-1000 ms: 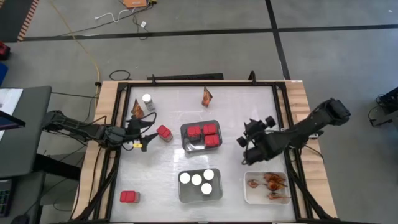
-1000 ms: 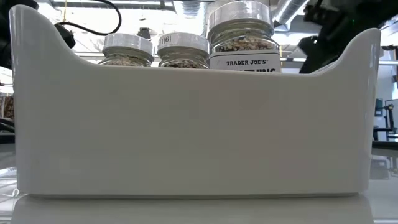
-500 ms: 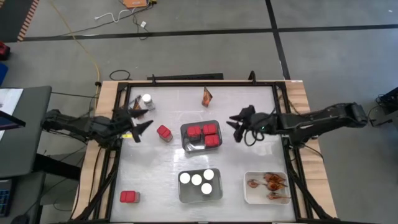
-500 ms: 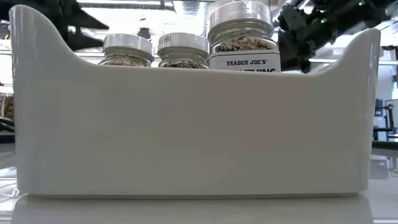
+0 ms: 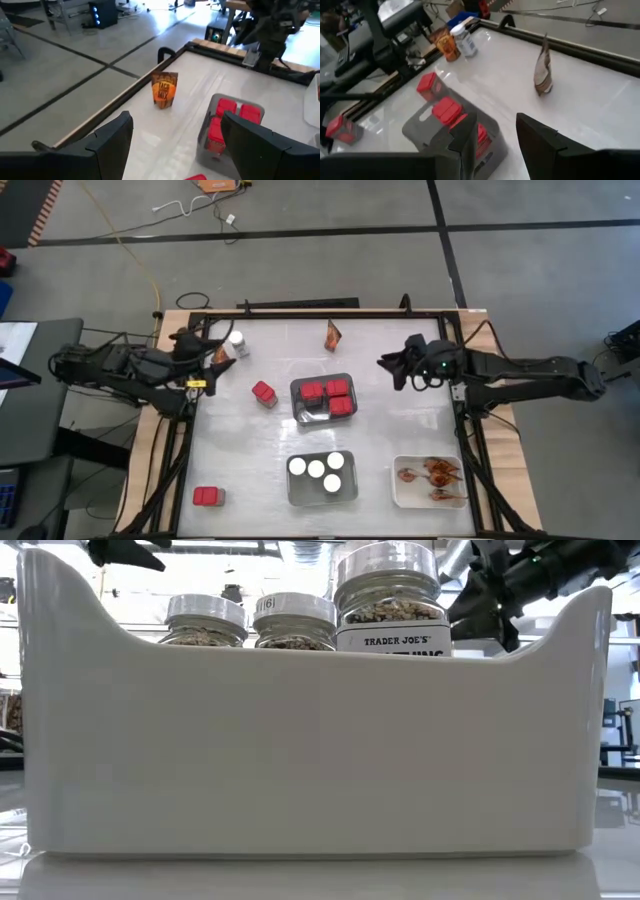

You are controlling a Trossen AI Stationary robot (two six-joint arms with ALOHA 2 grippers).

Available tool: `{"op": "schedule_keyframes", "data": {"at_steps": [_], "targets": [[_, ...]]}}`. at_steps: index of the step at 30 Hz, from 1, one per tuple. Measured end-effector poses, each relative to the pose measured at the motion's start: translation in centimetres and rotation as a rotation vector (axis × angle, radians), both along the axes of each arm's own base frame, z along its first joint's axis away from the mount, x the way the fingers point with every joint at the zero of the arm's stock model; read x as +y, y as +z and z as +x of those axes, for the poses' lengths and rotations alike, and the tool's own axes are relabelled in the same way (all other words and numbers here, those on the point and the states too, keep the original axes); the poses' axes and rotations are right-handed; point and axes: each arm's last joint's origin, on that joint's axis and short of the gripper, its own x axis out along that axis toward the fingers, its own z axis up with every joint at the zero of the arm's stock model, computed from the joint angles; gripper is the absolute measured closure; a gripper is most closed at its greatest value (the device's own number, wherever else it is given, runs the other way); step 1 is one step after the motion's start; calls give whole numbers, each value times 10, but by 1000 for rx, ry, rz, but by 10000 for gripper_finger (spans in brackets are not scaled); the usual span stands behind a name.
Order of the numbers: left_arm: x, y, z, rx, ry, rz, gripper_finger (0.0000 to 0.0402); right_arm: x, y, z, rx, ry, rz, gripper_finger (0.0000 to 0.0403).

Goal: Sort spices by type
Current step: Put the white seasoning bottle into the gray bin

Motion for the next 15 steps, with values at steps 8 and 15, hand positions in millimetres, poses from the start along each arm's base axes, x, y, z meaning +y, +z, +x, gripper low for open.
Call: {"op": "schedule_keyframes", "data": {"at_steps": [8,15], "targets": [[-4,1,12,15,-27,-29,112,-1,-1,1,-72,-83,188,243],[-6,-2,18,50,-36,-11,87,1,-1,1,-76,-76,200,243]]}}
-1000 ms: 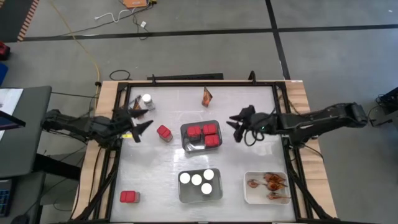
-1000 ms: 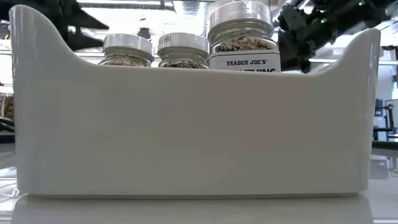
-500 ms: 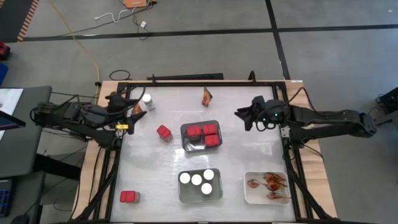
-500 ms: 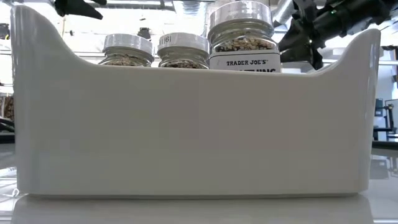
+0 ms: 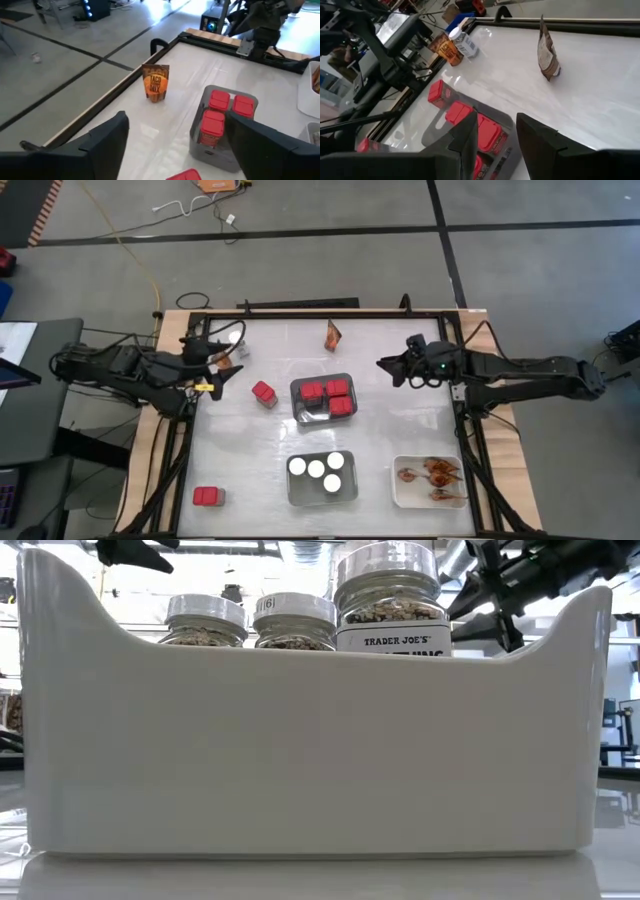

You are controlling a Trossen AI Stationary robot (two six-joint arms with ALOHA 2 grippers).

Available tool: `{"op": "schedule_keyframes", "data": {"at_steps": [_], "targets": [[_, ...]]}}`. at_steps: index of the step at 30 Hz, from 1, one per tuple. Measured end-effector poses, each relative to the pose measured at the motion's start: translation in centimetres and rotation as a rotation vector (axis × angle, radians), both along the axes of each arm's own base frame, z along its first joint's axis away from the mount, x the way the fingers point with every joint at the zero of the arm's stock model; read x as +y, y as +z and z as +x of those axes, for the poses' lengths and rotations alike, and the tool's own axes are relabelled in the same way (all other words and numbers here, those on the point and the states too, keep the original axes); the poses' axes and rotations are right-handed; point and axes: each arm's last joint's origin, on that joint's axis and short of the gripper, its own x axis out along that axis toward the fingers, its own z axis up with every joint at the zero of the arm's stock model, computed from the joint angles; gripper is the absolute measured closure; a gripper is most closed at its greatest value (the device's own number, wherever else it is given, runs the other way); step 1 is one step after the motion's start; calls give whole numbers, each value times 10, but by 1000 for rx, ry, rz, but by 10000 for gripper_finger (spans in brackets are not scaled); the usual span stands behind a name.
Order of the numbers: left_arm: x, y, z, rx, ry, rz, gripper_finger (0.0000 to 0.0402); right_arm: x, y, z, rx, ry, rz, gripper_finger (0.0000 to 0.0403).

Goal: Sort spices by type
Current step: Put the white seasoning bottle into the gray bin

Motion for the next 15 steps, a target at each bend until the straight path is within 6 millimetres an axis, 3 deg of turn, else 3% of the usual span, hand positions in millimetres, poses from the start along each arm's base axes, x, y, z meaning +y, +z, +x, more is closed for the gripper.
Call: {"op": "schedule_keyframes", "data": {"at_steps": [6,15], "targets": [[-1,-4,7,17,52,-8,11,1,0,0,0,4,0,243],[-4,-9,20,51,63,-19,18,0,0,0,0,1,0,243]]}}
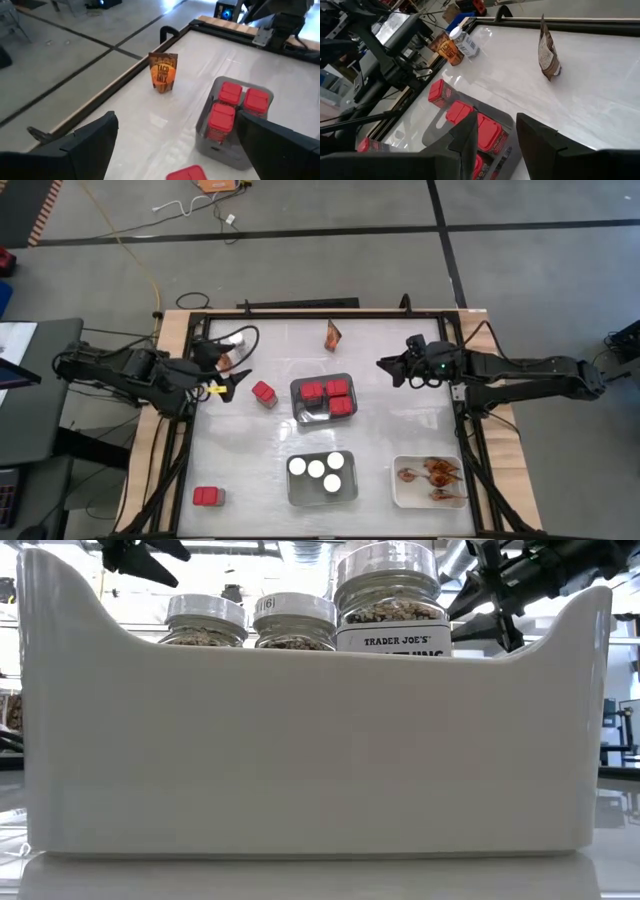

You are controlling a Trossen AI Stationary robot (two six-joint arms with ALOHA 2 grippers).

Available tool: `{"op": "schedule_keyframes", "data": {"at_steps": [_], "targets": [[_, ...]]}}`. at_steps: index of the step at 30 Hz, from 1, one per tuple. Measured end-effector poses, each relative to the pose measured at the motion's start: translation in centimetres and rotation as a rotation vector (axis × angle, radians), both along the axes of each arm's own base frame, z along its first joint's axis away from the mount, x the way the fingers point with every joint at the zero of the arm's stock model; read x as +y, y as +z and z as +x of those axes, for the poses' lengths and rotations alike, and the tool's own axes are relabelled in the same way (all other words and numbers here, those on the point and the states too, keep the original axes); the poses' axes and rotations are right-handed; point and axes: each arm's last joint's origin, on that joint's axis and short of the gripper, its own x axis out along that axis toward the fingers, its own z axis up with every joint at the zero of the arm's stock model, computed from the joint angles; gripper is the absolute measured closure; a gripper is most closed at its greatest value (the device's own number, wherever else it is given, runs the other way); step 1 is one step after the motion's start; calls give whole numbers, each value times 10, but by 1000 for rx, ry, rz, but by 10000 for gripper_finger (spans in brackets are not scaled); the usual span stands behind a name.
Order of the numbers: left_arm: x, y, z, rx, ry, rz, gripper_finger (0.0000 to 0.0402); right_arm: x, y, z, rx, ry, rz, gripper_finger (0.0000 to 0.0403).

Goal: Sort spices by type
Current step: Put the white seasoning bottle into the gray bin

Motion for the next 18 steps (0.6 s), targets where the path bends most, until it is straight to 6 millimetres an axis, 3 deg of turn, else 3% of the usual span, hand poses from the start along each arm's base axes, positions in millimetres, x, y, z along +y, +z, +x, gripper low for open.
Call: {"op": "schedule_keyframes", "data": {"at_steps": [7,11,18], "targets": [[3,1,10,5,70,-68,17,0,0,0,1,0,0,243],[20,8,10,25,231,-137,17,0,0,0,1,0,0,243],[58,9,1,226,457,-211,17,0,0,0,0,1,0,243]]}}
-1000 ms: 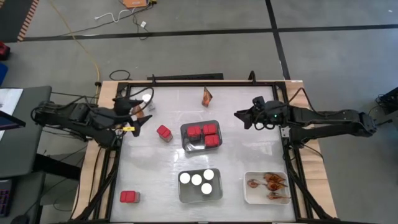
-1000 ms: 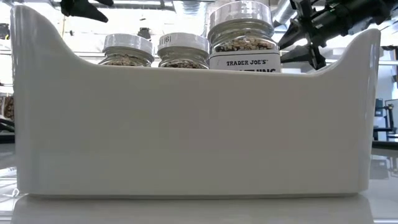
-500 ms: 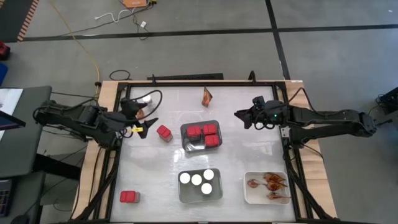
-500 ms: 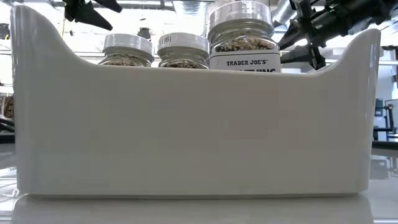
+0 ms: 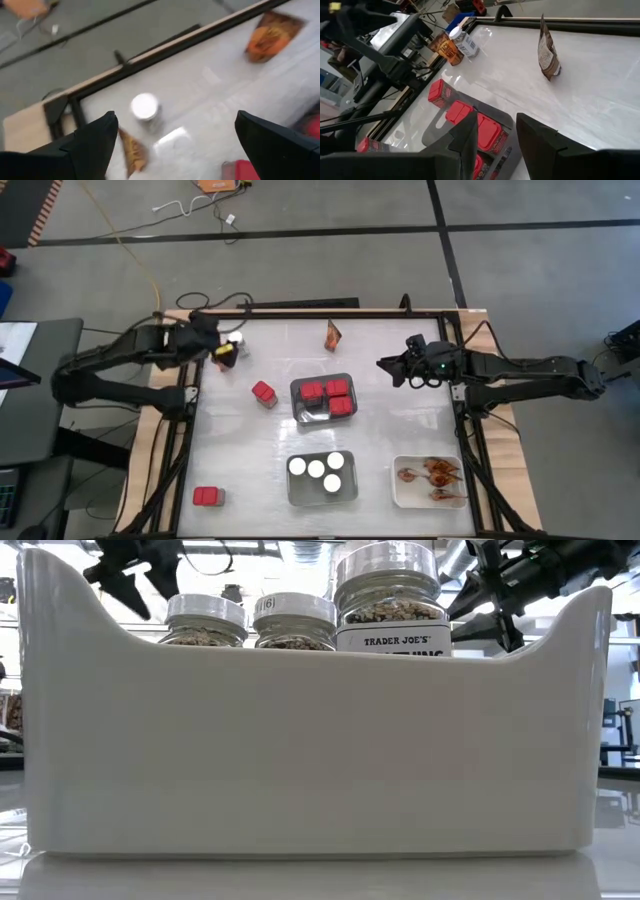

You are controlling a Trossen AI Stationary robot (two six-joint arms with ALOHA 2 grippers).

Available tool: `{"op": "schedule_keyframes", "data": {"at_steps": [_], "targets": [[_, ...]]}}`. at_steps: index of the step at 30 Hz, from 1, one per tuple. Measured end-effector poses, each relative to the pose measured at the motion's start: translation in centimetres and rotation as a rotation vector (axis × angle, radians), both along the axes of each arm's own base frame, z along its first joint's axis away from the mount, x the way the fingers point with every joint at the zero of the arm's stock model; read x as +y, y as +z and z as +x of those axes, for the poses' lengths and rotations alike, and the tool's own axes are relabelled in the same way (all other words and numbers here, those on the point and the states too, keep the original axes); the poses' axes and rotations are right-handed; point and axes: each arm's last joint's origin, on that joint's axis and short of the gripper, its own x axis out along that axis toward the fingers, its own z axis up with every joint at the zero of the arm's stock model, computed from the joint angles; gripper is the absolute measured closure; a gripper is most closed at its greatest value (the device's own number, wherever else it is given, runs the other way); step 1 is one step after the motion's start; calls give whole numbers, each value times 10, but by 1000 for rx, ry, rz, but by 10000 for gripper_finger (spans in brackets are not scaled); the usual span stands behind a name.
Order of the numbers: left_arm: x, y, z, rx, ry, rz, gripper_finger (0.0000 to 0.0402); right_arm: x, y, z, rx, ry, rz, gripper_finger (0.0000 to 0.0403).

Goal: Sort spices by type
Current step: Put the white seasoning bottle into the gray bin

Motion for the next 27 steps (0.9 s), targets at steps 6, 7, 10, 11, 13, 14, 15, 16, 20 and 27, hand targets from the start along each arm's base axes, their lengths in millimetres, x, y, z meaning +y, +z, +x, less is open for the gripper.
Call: {"op": "schedule_keyframes", "data": {"at_steps": [6,7,10,11,13,14,15,16,20,27], "targets": [[21,-3,-3,70,-5,-71,17,0,0,0,0,0,0,243],[25,-3,-3,85,-5,-73,17,0,0,0,0,0,0,243],[38,-7,0,141,-27,-85,17,0,0,0,0,0,0,243],[43,-9,3,157,-43,-93,17,0,0,0,0,0,0,243],[53,-12,8,188,-96,-103,17,0,0,0,0,0,0,243],[58,-14,11,211,-124,-106,17,0,0,0,0,0,0,243],[64,-16,14,234,-156,-108,17,0,0,0,0,0,0,243],[69,-19,18,258,-189,-110,17,0,0,0,0,0,0,243],[90,-34,27,371,-306,-145,17,0,0,0,0,0,0,243],[127,-69,40,550,-362,-254,17,0,0,0,-1,0,1,243]]}}
